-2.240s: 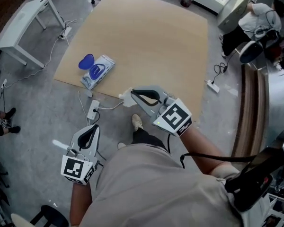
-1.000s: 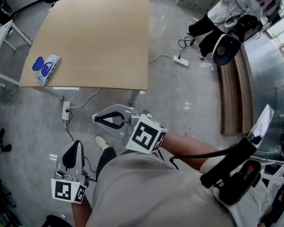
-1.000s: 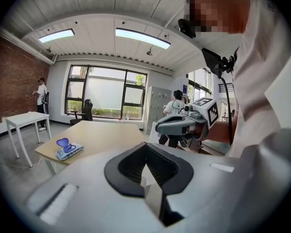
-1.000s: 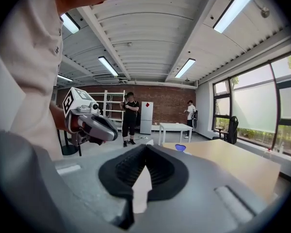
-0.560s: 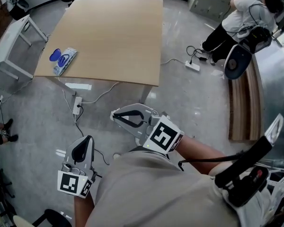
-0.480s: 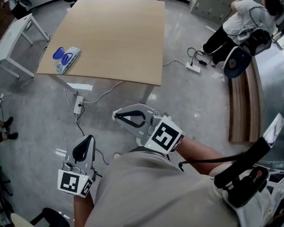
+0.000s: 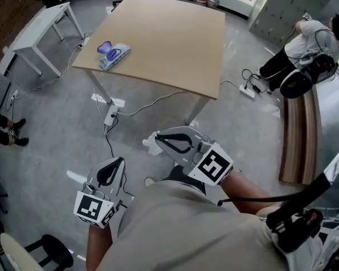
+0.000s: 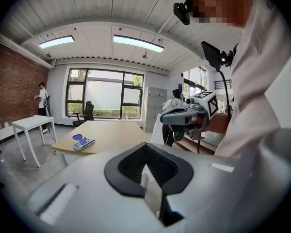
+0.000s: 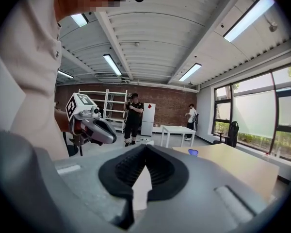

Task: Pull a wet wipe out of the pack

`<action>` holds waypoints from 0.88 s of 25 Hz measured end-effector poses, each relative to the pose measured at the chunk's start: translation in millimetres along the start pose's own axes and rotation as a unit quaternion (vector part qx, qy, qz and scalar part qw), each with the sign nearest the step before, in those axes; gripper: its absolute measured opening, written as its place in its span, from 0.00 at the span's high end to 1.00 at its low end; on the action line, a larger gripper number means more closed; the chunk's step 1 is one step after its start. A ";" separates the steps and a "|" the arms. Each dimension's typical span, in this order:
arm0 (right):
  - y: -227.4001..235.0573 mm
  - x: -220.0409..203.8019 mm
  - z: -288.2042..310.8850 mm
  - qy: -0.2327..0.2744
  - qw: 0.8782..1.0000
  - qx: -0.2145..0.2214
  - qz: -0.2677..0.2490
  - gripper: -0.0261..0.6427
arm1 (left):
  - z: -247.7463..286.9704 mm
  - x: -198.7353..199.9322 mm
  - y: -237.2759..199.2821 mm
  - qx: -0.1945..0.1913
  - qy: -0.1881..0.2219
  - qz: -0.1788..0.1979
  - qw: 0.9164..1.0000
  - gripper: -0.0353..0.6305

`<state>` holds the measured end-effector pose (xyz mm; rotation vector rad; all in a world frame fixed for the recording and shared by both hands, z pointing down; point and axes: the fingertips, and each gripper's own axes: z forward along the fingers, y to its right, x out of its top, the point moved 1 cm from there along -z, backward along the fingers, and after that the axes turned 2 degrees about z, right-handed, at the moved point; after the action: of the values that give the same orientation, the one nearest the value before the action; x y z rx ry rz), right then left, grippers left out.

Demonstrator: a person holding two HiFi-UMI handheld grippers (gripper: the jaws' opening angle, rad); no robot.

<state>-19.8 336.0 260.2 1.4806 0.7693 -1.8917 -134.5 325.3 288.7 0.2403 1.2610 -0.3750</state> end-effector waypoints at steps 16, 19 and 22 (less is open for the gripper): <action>-63.1 13.0 15.9 -0.013 1.000 -0.009 -0.009 0.96 | -43.7 -21.0 13.7 -0.049 0.004 0.019 0.999 0.94; -68.9 13.6 22.8 -0.014 1.000 -0.006 -0.013 0.96 | -47.9 -24.1 9.1 -0.048 0.004 0.018 0.999 0.94; -71.7 14.1 27.4 -0.015 1.000 -0.003 -0.016 0.96 | -48.4 -24.9 7.3 -0.048 -0.001 0.014 0.999 0.94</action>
<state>-94.0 360.0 257.4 1.4406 0.7886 -1.9302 -180.5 353.8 298.2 0.1748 1.2682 -0.2907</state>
